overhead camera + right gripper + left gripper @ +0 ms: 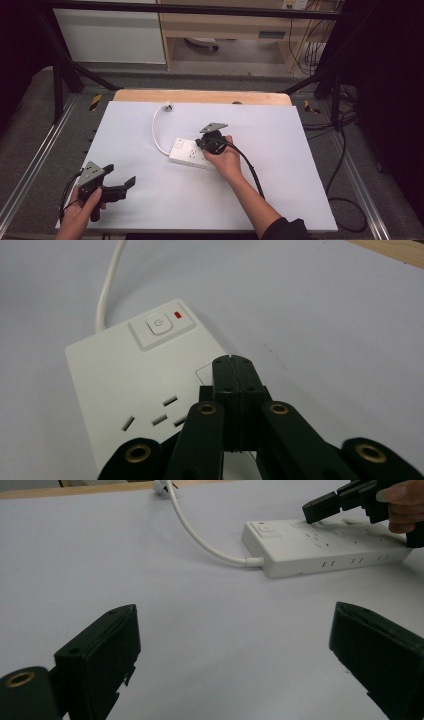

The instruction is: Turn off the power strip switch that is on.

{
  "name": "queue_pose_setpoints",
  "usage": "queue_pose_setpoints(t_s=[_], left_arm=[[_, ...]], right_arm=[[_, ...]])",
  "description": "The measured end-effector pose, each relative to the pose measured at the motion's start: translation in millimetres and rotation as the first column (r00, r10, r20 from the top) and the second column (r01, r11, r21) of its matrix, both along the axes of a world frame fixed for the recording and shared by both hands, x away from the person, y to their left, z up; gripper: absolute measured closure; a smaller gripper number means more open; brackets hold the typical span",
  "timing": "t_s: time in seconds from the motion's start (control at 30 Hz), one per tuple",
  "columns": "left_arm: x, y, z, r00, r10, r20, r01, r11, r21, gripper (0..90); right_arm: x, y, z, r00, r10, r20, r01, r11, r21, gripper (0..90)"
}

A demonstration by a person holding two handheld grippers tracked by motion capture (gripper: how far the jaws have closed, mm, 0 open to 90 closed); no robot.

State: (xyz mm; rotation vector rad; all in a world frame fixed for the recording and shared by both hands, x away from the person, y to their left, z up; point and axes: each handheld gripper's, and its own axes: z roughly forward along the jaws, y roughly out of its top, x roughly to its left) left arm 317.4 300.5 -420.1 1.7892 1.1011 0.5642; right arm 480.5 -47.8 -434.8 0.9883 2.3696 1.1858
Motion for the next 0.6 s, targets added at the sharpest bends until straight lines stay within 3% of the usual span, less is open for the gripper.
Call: queue_pose_setpoints(t_s=[0.6], left_arm=[[-0.1, -0.1, 0.0, 1.0000, -0.001, -0.001, 0.001, 1.0000, 0.001, 6.1]], right_arm=[[0.7, -0.5, 0.1, 1.0000, -0.001, -0.010, 0.001, 1.000, 0.005, 90.0]])
